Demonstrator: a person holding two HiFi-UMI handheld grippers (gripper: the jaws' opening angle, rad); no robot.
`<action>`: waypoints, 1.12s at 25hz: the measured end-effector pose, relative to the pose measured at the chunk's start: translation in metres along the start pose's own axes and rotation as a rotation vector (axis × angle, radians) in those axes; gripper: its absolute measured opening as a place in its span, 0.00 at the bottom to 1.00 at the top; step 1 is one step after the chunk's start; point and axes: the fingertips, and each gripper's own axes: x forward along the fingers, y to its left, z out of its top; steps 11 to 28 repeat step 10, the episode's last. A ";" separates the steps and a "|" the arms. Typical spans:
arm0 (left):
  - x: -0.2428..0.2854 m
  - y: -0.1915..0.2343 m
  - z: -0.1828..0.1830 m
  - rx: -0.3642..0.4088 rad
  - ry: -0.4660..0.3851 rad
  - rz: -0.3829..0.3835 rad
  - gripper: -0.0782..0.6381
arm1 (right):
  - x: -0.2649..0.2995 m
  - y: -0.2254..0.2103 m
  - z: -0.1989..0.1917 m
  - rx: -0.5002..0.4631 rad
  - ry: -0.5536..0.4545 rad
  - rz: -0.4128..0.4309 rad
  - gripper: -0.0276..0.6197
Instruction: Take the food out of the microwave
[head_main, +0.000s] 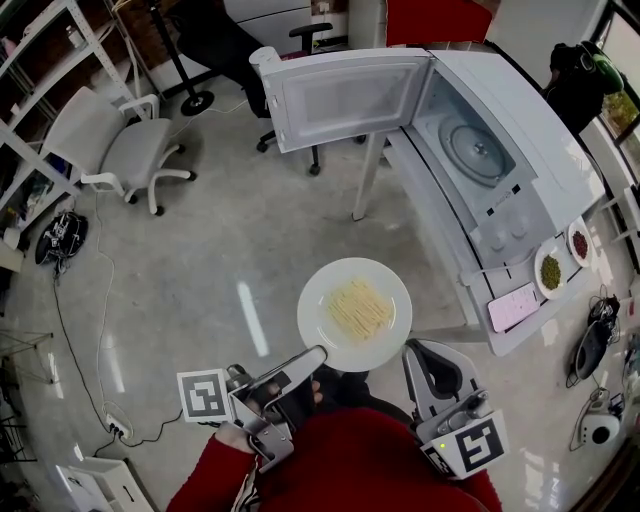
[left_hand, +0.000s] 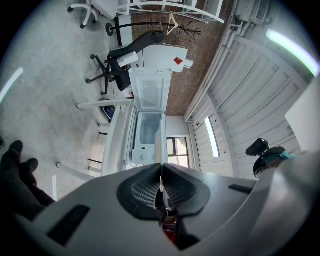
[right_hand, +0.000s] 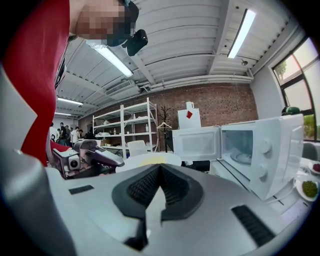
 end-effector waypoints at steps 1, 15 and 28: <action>0.000 0.000 0.000 0.000 -0.001 -0.001 0.14 | 0.000 0.000 0.000 -0.001 0.002 0.002 0.06; -0.001 0.000 0.003 0.006 -0.005 -0.001 0.14 | 0.005 0.001 0.000 -0.008 -0.012 0.016 0.06; -0.001 0.000 0.003 0.006 -0.005 -0.001 0.14 | 0.005 0.001 0.000 -0.008 -0.012 0.016 0.06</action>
